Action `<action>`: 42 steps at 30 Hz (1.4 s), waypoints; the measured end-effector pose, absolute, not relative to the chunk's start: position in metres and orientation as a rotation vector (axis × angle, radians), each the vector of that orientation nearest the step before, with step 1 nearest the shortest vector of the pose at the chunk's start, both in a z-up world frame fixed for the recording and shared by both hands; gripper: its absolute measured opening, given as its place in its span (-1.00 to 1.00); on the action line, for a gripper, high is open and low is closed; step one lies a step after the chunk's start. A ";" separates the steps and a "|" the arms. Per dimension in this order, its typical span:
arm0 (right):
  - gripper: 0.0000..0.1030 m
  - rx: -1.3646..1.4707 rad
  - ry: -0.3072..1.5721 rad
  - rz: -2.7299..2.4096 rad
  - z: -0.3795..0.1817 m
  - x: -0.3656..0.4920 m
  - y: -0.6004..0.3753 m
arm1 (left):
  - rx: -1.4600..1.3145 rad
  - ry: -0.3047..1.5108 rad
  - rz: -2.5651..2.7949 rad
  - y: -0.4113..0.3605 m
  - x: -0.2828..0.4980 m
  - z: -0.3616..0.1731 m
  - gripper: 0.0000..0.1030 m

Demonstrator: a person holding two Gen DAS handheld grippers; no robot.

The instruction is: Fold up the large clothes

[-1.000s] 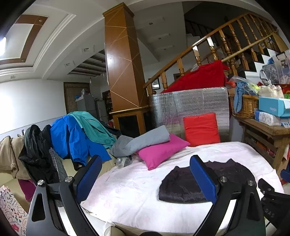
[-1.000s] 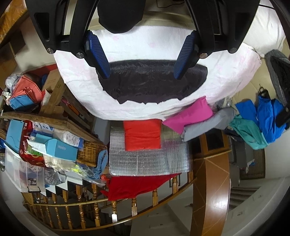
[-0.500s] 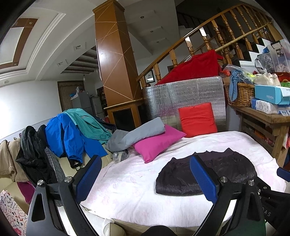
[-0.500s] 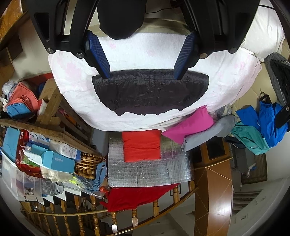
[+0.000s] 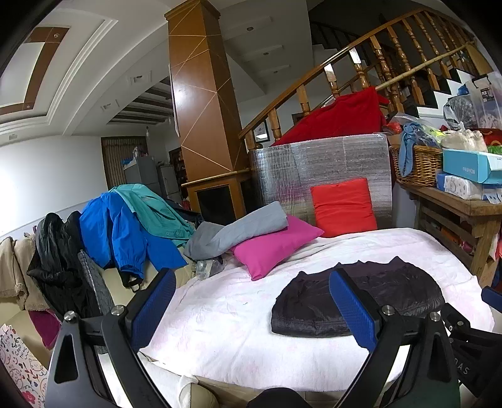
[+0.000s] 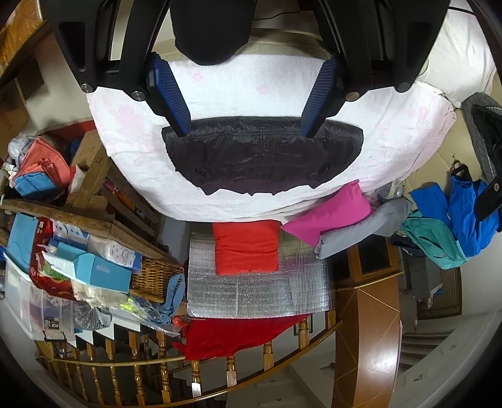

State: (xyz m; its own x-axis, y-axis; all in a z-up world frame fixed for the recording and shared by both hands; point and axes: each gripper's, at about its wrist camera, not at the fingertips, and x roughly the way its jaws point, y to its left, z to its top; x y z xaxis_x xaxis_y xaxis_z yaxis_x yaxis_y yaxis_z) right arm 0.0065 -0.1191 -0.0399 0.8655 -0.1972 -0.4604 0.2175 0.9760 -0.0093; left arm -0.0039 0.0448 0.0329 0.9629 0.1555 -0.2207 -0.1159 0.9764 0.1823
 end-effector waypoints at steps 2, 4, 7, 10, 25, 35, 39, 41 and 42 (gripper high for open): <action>0.48 0.043 0.475 -0.219 -0.039 0.006 -0.117 | 0.165 0.236 0.139 0.047 -0.004 0.033 0.91; 0.48 0.042 0.474 -0.221 -0.039 0.006 -0.116 | 0.161 0.238 0.138 0.049 -0.004 0.033 0.91; 0.48 0.039 0.475 -0.221 -0.039 0.006 -0.115 | 0.159 0.242 0.137 0.051 -0.004 0.032 0.91; 0.48 0.029 0.478 -0.219 -0.039 0.008 -0.112 | 0.156 0.245 0.138 0.053 -0.004 0.031 0.91; 0.48 0.019 0.468 -0.217 -0.033 0.012 -0.100 | 0.152 0.246 0.150 0.069 -0.010 0.031 0.91; 0.48 -0.047 0.475 -0.205 -0.036 0.022 -0.068 | 0.118 0.267 0.184 0.097 -0.006 0.025 0.92; 0.48 -0.065 0.468 -0.215 -0.035 0.021 -0.064 | 0.099 0.284 0.186 0.102 -0.002 0.022 0.92; 0.48 -0.055 0.464 -0.211 -0.035 0.021 -0.066 | 0.098 0.288 0.183 0.101 0.000 0.021 0.92; 0.48 -0.051 0.461 -0.211 -0.034 0.021 -0.067 | 0.099 0.288 0.181 0.100 0.001 0.020 0.92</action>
